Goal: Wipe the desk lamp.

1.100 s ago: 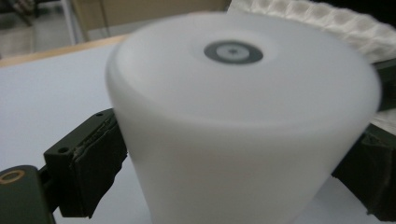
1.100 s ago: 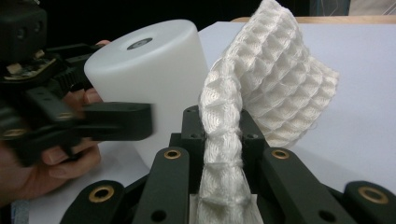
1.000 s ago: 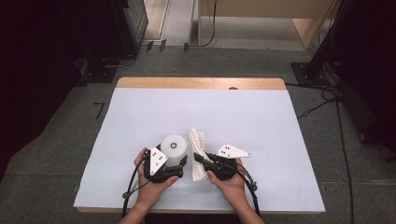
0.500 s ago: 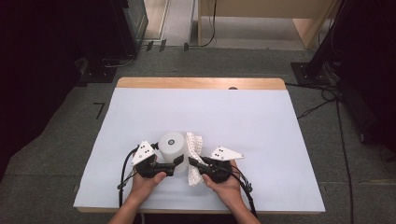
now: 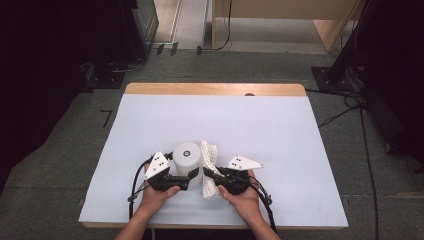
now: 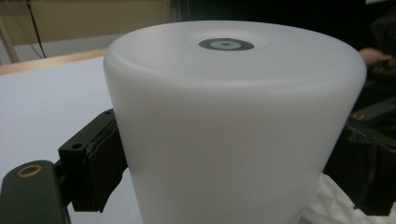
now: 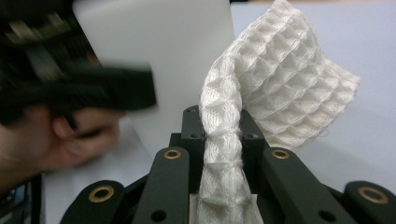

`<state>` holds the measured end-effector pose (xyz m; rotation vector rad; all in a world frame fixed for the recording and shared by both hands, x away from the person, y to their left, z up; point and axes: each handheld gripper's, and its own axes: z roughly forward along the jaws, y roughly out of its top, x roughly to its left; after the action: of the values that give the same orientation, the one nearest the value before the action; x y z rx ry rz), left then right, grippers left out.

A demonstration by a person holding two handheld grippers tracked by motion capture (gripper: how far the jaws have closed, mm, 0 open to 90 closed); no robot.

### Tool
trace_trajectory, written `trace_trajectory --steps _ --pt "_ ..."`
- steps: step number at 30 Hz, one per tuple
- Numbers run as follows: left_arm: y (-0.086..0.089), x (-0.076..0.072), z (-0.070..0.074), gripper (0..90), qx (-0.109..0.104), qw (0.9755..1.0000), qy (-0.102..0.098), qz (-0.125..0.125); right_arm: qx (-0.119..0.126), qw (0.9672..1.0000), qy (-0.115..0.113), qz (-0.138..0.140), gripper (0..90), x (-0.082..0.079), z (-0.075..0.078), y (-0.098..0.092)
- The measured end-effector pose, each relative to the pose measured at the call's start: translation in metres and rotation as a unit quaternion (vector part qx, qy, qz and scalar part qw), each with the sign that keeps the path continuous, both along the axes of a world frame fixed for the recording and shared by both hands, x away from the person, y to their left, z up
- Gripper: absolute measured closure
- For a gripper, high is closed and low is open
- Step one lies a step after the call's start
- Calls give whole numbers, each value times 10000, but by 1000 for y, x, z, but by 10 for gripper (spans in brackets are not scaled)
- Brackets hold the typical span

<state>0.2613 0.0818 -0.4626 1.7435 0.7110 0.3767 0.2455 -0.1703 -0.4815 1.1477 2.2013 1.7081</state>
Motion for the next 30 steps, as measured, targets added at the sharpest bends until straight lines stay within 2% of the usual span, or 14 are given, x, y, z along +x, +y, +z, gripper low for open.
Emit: trace_trajectory --steps 3,5,8,11,15,18,21,25,30 --pt "2 1 1 90 -9 10000 -25 -23 17 10000 -45 16 784 -1 3 1" --pt "0 1 -1 90 81 9999 -28 -61 113 9998 -169 18 783 -2 10 0" --pt "-6 -2 -3 91 301 9994 -143 -83 194 9990 -409 -35 783 -6 22 -3" --pt "-8 -3 0 91 224 9995 -177 -120 297 9983 -495 -70 783 -7 28 -7" --pt "-4 -5 8 90 23 9996 -258 -73 198 9993 -318 -83 783 -5 16 -5" --pt "-1 -4 9 91 -25 9996 -268 -81 106 9998 -149 -51 783 -4 8 -1" --pt "-2 -2 4 91 130 9995 -254 -137 170 9996 -213 -61 783 -5 13 -2" --pt "-6 -1 -3 91 308 9991 -254 -149 306 9985 -458 -76 783 -8 26 -6" --pt "-6 3 -11 89 378 9988 -297 -62 295 9987 -384 -187 784 -4 21 -13"
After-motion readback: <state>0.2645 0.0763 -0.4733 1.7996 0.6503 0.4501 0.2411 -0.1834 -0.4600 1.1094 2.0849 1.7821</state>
